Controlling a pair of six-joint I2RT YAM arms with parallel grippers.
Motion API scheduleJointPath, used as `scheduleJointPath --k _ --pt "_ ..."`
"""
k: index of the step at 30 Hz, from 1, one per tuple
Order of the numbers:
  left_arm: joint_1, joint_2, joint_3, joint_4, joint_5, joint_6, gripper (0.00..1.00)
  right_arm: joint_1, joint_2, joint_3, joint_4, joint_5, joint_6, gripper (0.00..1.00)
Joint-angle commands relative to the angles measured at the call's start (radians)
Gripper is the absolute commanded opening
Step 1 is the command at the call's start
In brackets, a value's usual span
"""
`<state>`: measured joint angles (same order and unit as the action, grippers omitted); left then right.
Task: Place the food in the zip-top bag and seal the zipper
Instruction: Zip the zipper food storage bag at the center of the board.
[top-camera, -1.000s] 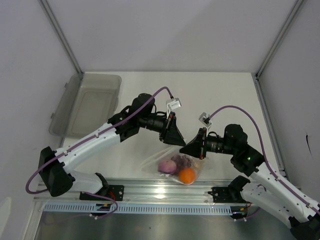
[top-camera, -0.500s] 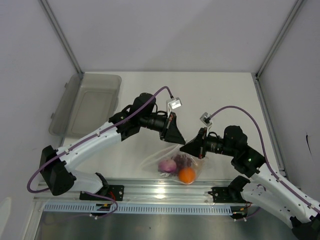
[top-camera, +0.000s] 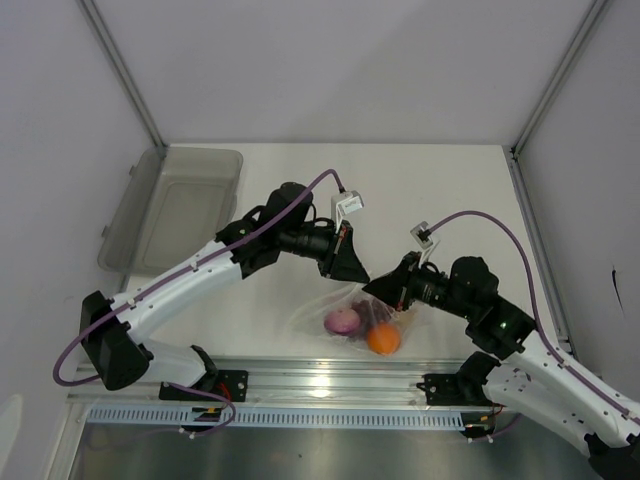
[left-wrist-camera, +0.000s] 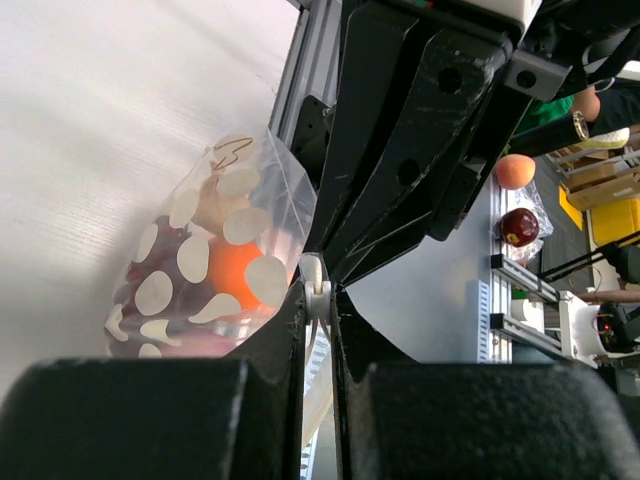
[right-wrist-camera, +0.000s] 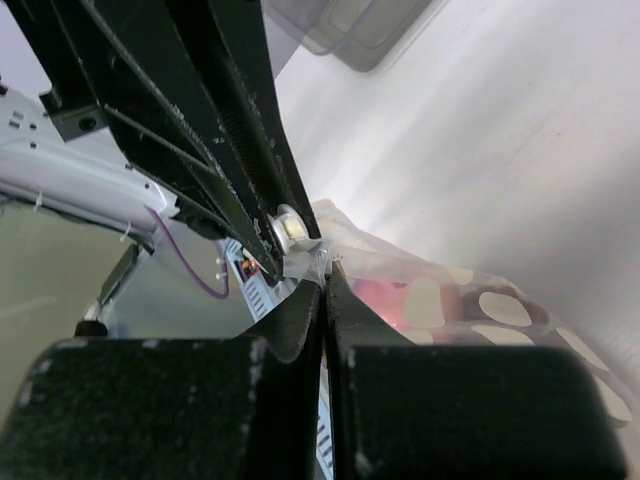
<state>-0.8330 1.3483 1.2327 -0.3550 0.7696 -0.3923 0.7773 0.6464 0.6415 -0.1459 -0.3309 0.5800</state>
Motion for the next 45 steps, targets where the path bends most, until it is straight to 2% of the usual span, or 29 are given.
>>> scheduleJointPath --k 1,6,13,15,18,19,21,22,24,26,30,33,35,36,37,40,42,45 --pt "-0.008 0.000 0.037 -0.044 -0.009 0.024 0.01 0.002 -0.034 0.015 0.069 0.125 0.053 0.00" --pt "-0.014 -0.008 0.033 -0.056 -0.047 0.036 0.01 0.004 -0.050 0.014 0.091 0.162 0.136 0.00" --pt "-0.015 -0.038 0.025 -0.053 -0.108 0.041 0.01 0.008 -0.057 0.032 0.054 0.197 0.153 0.00" --pt "-0.015 -0.044 0.022 -0.049 -0.113 0.041 0.05 0.010 -0.057 0.034 0.058 0.194 0.164 0.00" --pt "-0.015 -0.054 0.011 -0.033 -0.115 0.036 0.23 0.011 -0.053 0.027 0.069 0.182 0.167 0.00" --pt "-0.015 -0.058 0.002 -0.027 -0.118 0.033 0.38 0.013 -0.051 0.026 0.074 0.173 0.164 0.00" --pt "-0.015 -0.063 -0.001 -0.024 -0.122 0.035 0.47 0.014 -0.050 0.026 0.072 0.171 0.165 0.00" --pt "-0.015 -0.066 -0.007 -0.022 -0.130 0.039 0.58 0.014 -0.050 0.026 0.072 0.171 0.167 0.00" --pt "-0.015 -0.083 -0.022 -0.012 -0.136 0.043 0.64 0.016 -0.050 0.029 0.065 0.173 0.165 0.00" --pt "-0.015 -0.095 -0.047 -0.004 -0.132 0.046 0.66 0.017 -0.050 0.029 0.065 0.173 0.167 0.00" --pt "-0.015 -0.097 -0.076 0.005 -0.121 0.050 0.59 0.017 -0.050 0.026 0.074 0.161 0.172 0.00" --pt "-0.015 -0.087 -0.084 -0.004 -0.125 0.058 0.43 0.017 -0.051 0.026 0.080 0.148 0.173 0.00" --pt "-0.015 -0.086 -0.090 -0.004 -0.125 0.063 0.26 0.017 -0.050 0.027 0.086 0.132 0.164 0.00" --pt "-0.015 -0.084 -0.091 -0.004 -0.125 0.069 0.08 0.017 -0.048 0.029 0.085 0.107 0.155 0.00" --pt "-0.015 -0.083 -0.090 -0.013 -0.127 0.075 0.01 0.017 -0.045 0.035 0.078 0.095 0.143 0.00" --pt "-0.015 -0.095 -0.081 -0.028 -0.133 0.102 0.00 0.017 -0.021 0.079 0.000 0.066 0.068 0.02" --pt "-0.015 -0.106 -0.079 -0.036 -0.150 0.119 0.01 0.017 0.010 0.127 -0.085 0.026 -0.013 0.11" --pt "-0.014 -0.120 -0.067 -0.056 -0.164 0.151 0.01 0.016 0.041 0.181 -0.194 -0.023 -0.107 0.31"
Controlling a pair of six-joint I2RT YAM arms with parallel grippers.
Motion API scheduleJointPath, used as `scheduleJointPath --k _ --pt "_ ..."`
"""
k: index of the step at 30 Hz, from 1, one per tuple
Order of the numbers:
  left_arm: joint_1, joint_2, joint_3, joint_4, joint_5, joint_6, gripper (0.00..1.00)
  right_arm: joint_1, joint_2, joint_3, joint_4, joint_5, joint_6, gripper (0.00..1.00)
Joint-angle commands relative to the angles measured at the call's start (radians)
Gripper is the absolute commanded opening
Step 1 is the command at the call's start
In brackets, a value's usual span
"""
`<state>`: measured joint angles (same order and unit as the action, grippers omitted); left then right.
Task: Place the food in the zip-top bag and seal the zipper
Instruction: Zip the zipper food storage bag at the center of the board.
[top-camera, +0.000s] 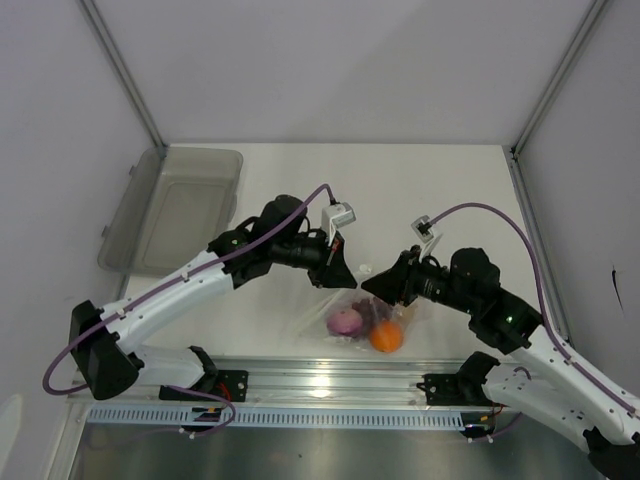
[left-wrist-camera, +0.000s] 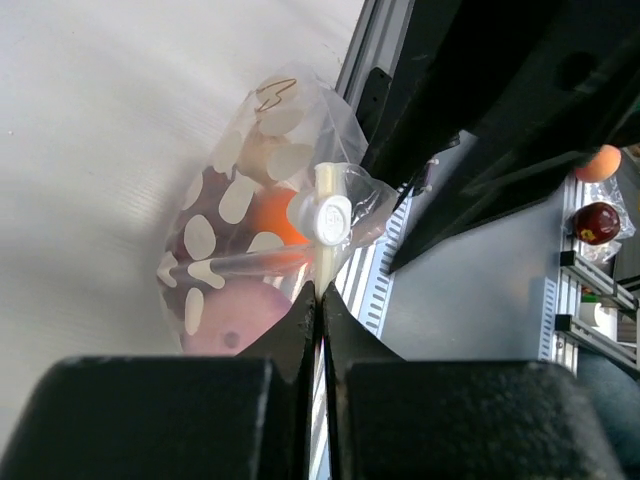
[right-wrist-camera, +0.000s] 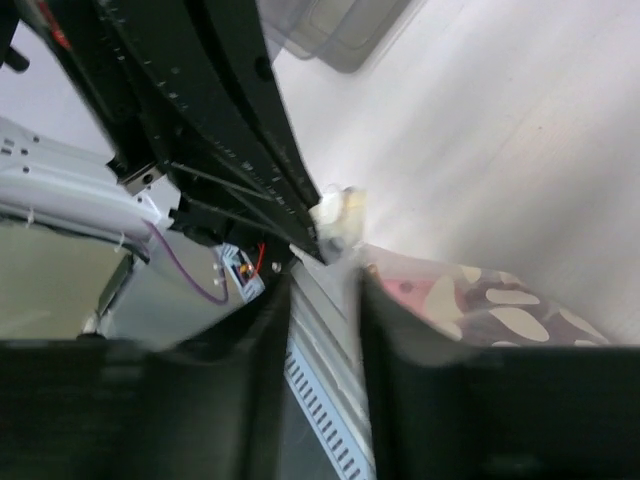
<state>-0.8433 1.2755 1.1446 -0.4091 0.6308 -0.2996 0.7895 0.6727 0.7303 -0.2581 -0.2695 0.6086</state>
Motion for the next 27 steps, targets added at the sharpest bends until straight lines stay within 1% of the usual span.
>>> scheduleJointPath --k 1,2,4,5,8,9,12,14,16,17,20,25,27 --pt "-0.004 -0.050 0.032 -0.007 -0.023 0.068 0.01 0.004 0.018 0.101 -0.099 -0.100 -0.157 0.41" --pt "-0.004 -0.054 0.041 -0.016 -0.020 0.077 0.00 0.002 0.022 0.110 -0.136 -0.114 -0.176 0.45" --pt "-0.004 -0.062 0.053 -0.026 -0.013 0.108 0.01 -0.001 0.019 0.129 -0.158 -0.128 -0.213 0.53" --pt "-0.004 -0.073 0.063 -0.033 -0.007 0.117 0.01 -0.007 0.015 0.130 -0.162 -0.134 -0.219 0.54" --pt "-0.004 -0.091 0.066 -0.036 0.021 0.151 0.00 -0.035 0.016 0.132 -0.138 -0.195 -0.242 0.51" --pt "-0.004 -0.100 0.067 -0.037 0.035 0.166 0.01 -0.044 0.019 0.130 -0.126 -0.250 -0.247 0.50" --pt "-0.004 -0.122 0.063 -0.042 0.076 0.183 0.01 -0.081 0.036 0.120 -0.081 -0.344 -0.270 0.50" --pt "-0.004 -0.131 0.058 -0.043 0.093 0.189 0.01 -0.095 0.057 0.121 -0.067 -0.375 -0.285 0.50" --pt "-0.004 -0.140 0.055 -0.048 0.095 0.194 0.01 -0.119 0.074 0.119 -0.049 -0.410 -0.302 0.54" --pt "-0.004 -0.140 0.053 -0.050 0.108 0.197 0.00 -0.127 0.090 0.113 -0.038 -0.453 -0.311 0.55" --pt "-0.004 -0.145 0.047 -0.040 0.142 0.197 0.01 -0.142 0.108 0.100 0.019 -0.496 -0.317 0.57" --pt "-0.004 -0.146 0.047 -0.034 0.179 0.192 0.00 -0.157 0.125 0.083 0.117 -0.553 -0.325 0.54" --pt "-0.004 -0.146 0.047 -0.039 0.182 0.194 0.01 -0.167 0.134 0.087 0.132 -0.586 -0.328 0.52"
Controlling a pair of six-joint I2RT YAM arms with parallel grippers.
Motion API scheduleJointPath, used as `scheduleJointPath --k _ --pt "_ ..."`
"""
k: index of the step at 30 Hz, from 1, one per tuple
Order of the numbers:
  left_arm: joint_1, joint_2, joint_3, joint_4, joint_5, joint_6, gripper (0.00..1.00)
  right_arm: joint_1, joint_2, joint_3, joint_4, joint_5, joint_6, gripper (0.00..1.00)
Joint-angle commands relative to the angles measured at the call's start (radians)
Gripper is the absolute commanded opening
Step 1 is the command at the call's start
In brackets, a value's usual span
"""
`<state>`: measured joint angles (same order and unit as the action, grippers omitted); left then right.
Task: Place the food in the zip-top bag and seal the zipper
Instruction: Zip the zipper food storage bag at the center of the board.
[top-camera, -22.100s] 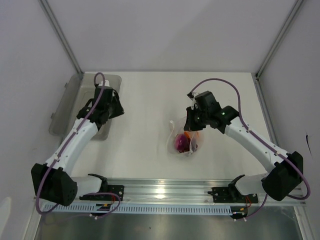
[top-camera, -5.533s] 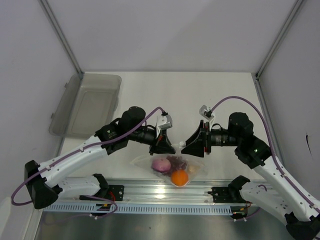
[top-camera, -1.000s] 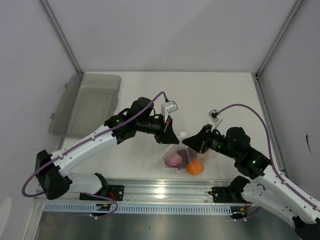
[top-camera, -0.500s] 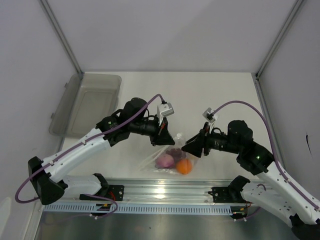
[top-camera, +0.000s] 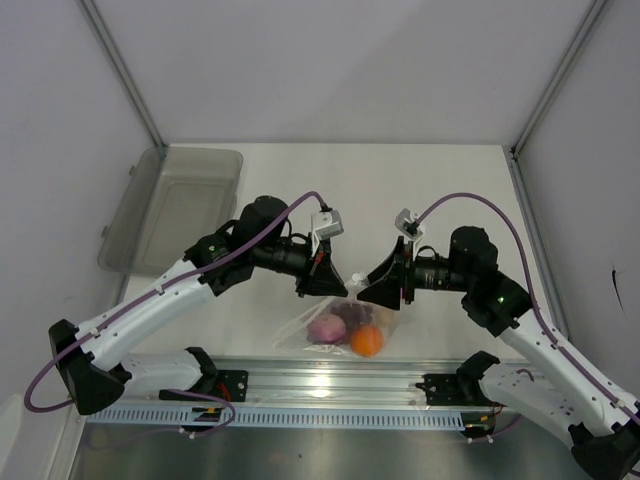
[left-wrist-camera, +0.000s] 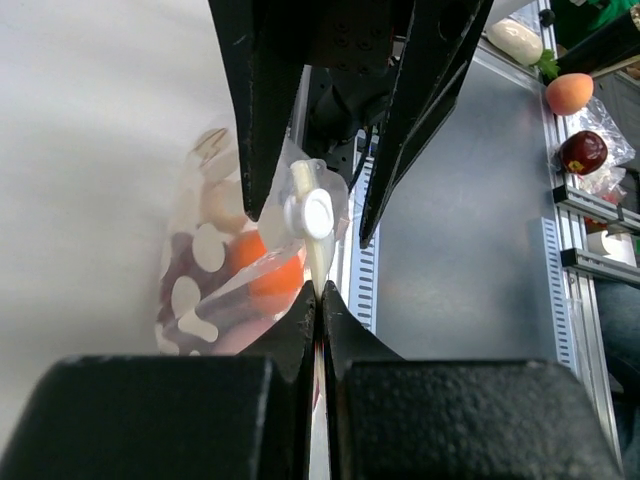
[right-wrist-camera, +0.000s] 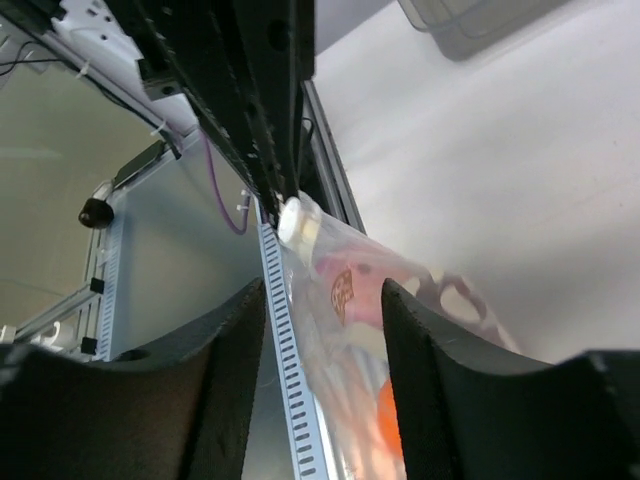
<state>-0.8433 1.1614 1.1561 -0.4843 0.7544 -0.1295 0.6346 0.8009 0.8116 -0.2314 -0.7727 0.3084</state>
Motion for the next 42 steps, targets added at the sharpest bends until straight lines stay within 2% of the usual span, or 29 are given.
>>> scheduleJointPath --k 1,5,8,9,10,18,20,21,22,27,29,31,32,34,37,42 --pt "-0.004 -0.032 0.036 0.035 0.062 0.025 0.01 -0.016 0.021 0.012 0.119 -0.102 -0.025 0.50" --pt "-0.004 -0.035 0.036 0.036 0.062 0.021 0.01 -0.030 0.069 0.017 0.132 -0.193 -0.020 0.42" --pt "-0.004 -0.039 0.034 0.044 0.065 0.018 0.01 -0.030 0.087 0.006 0.156 -0.214 -0.008 0.27" --pt "-0.004 -0.037 0.034 0.043 0.065 0.016 0.01 -0.030 0.090 0.005 0.164 -0.217 -0.003 0.17" --pt "-0.004 -0.037 0.031 0.044 0.065 0.016 0.01 -0.032 0.093 0.003 0.167 -0.217 -0.002 0.13" --pt "-0.004 -0.026 0.028 0.041 0.074 0.018 0.01 -0.032 0.115 0.012 0.196 -0.234 0.021 0.15" --pt "-0.004 -0.025 0.024 0.044 0.074 0.016 0.00 -0.032 0.122 0.014 0.195 -0.244 0.020 0.12" --pt "-0.004 -0.023 0.025 0.043 0.072 0.018 0.00 -0.032 0.129 0.015 0.193 -0.247 0.021 0.04" --pt "-0.004 -0.023 0.025 0.039 0.072 0.018 0.01 -0.033 0.130 0.015 0.190 -0.247 0.023 0.00" --pt "-0.004 -0.014 0.028 0.030 0.027 0.018 0.01 -0.033 0.127 0.011 0.196 -0.220 0.058 0.00" --pt "0.006 -0.006 0.039 0.030 0.017 0.002 0.17 -0.030 0.104 0.009 0.175 -0.162 0.058 0.00" --pt "0.012 -0.005 0.044 0.039 0.004 -0.024 0.28 -0.030 0.066 -0.005 0.159 -0.111 0.064 0.00" --pt "0.018 -0.005 0.047 0.046 -0.001 -0.035 0.39 -0.026 0.051 -0.009 0.153 -0.096 0.069 0.00" --pt "0.023 0.000 0.051 0.067 -0.009 -0.070 0.53 -0.023 0.026 -0.015 0.123 -0.048 0.067 0.00" --pt "0.026 0.026 0.066 0.085 0.005 -0.107 0.56 -0.004 -0.014 -0.035 0.119 -0.010 0.081 0.00" --pt "0.026 0.044 0.062 0.142 -0.006 -0.168 0.53 0.046 -0.048 -0.065 0.127 0.055 0.109 0.00"
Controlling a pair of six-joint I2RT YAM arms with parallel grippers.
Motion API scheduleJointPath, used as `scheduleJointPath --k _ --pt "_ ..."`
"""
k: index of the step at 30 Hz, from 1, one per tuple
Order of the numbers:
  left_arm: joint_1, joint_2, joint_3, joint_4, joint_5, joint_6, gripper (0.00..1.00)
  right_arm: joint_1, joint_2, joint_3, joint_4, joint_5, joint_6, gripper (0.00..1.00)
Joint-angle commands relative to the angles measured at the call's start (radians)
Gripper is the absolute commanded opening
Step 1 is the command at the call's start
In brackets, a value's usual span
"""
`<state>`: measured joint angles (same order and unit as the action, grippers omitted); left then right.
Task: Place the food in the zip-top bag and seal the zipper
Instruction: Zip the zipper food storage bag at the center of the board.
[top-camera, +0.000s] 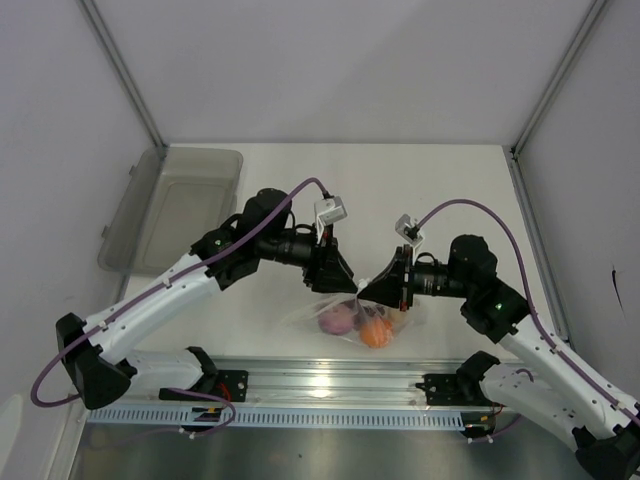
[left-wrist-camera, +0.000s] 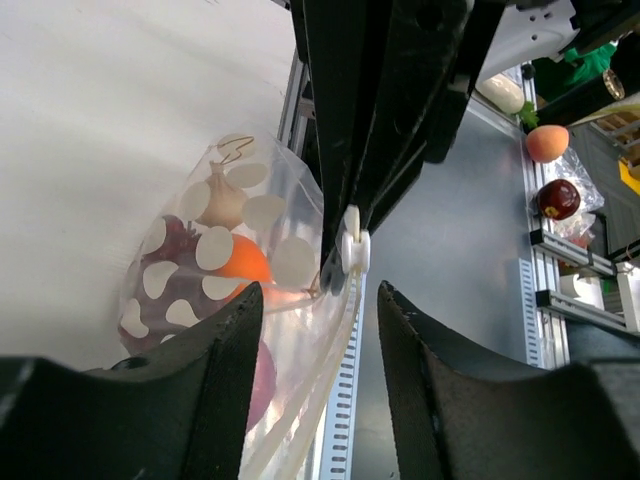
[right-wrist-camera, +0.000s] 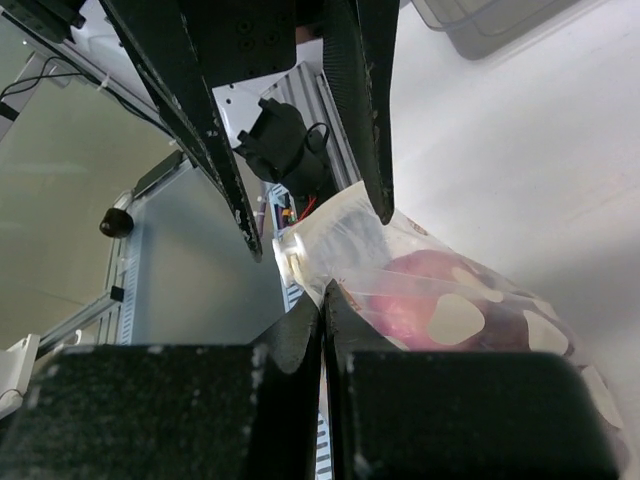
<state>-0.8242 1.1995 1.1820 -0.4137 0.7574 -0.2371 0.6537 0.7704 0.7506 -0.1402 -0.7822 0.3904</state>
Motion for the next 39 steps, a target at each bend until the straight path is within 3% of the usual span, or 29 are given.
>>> scheduleJointPath --k 1,26,36,39 --pt "0.007 0.011 0.034 0.100 -0.012 -0.083 0.51 0.032 -0.019 -0.007 0.040 0.081 0.031 0.00" --pt "0.003 0.028 0.010 0.144 0.031 -0.122 0.32 0.072 -0.020 -0.023 0.103 0.192 0.111 0.00" --pt "0.000 0.026 0.001 0.121 -0.001 -0.097 0.48 0.073 -0.016 -0.027 0.160 0.178 0.156 0.00" --pt "0.000 0.022 -0.004 0.130 -0.001 -0.096 0.45 0.078 -0.013 -0.025 0.157 0.182 0.156 0.00"
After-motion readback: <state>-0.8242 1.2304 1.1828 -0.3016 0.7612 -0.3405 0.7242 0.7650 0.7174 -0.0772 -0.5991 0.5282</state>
